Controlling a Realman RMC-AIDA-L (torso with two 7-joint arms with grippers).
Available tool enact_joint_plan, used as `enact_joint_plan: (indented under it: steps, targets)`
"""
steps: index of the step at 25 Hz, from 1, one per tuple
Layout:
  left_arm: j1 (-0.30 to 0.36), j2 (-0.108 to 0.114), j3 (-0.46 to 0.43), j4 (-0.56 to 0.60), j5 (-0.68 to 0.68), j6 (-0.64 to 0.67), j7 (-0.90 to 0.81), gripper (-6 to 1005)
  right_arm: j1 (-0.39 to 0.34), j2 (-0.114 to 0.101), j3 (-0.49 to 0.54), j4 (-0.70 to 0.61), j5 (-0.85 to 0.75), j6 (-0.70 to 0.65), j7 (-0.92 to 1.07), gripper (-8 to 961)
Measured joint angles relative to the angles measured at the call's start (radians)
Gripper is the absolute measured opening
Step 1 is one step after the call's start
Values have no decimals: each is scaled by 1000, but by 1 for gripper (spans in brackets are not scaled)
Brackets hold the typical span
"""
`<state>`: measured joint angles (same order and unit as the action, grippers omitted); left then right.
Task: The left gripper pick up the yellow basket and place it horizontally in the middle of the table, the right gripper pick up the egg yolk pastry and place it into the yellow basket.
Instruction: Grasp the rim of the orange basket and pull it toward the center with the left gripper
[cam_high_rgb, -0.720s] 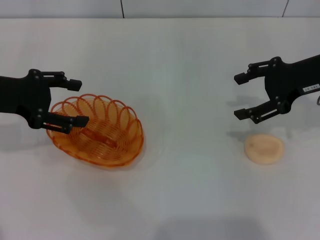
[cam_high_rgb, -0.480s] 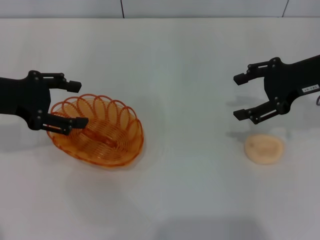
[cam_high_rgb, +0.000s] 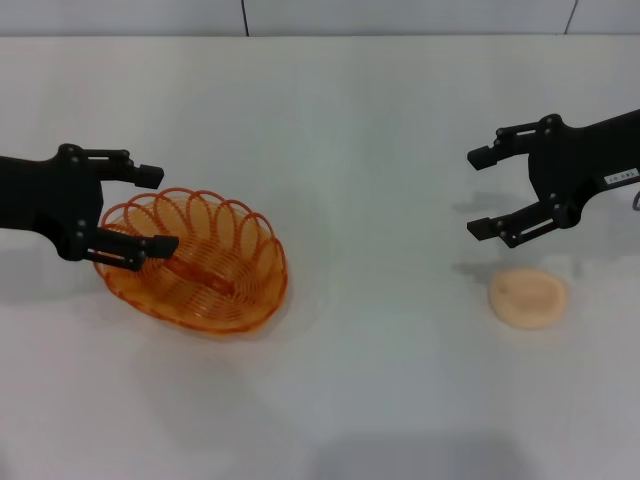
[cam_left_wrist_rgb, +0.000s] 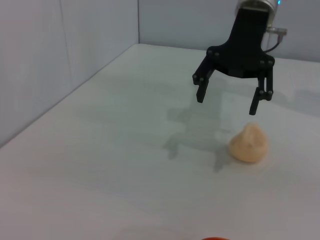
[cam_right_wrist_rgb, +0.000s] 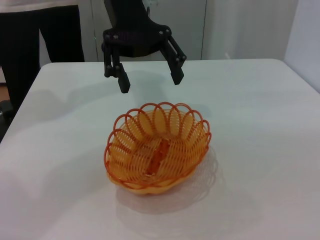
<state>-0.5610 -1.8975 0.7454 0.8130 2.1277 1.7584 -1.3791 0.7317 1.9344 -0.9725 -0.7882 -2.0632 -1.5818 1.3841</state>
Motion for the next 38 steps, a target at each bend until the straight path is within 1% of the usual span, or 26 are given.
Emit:
enact_joint_plan:
  steps: [2,3,6,7,8,10,12,15,19,23,26,28,34,38]
  targets:
    - [-1,-2,0,21,6,6,-46,885,0,0,0,-2,0,0,0,869]
    - [0,-6,1,50,13,10,-90,885,0,0,0,-7,0,0,0,869]
    - [6,-30,2,175,61,19,-273,883,-12,0,0,-34,0,0,1,869]
    - [6,-35,3,201,75,21,-314,883,-16,0,0,-43,0,0,2,869]
    - [6,-43,3,261,106,26,-404,882,-19,0,0,-51,0,0,3,869]
    - [3,-50,3,316,142,37,-493,881,-22,0,0,-56,0,0,4,869]
    - [-8,-54,4,368,192,51,-604,881,-23,0,0,-63,0,0,4,869]
    - [-31,-54,5,396,255,49,-744,879,-19,0,0,-64,0,-1,4,869]
    - [-60,-51,17,397,379,21,-856,877,-17,7,-4,-73,0,-1,1,869]
    - [-75,-56,19,390,477,-16,-873,876,-19,10,-7,-78,0,2,-2,869]
    - [-77,-61,30,380,505,-50,-875,875,-20,11,-9,-78,0,9,-3,869]
    - [-77,-63,49,351,511,-89,-875,875,-21,13,-10,-78,0,11,-3,869]
    - [-98,-65,82,204,514,-199,-852,874,-21,18,-12,-78,0,11,-4,868]
    - [-107,-77,90,154,515,-251,-837,875,-19,22,-12,-79,0,12,-4,868]
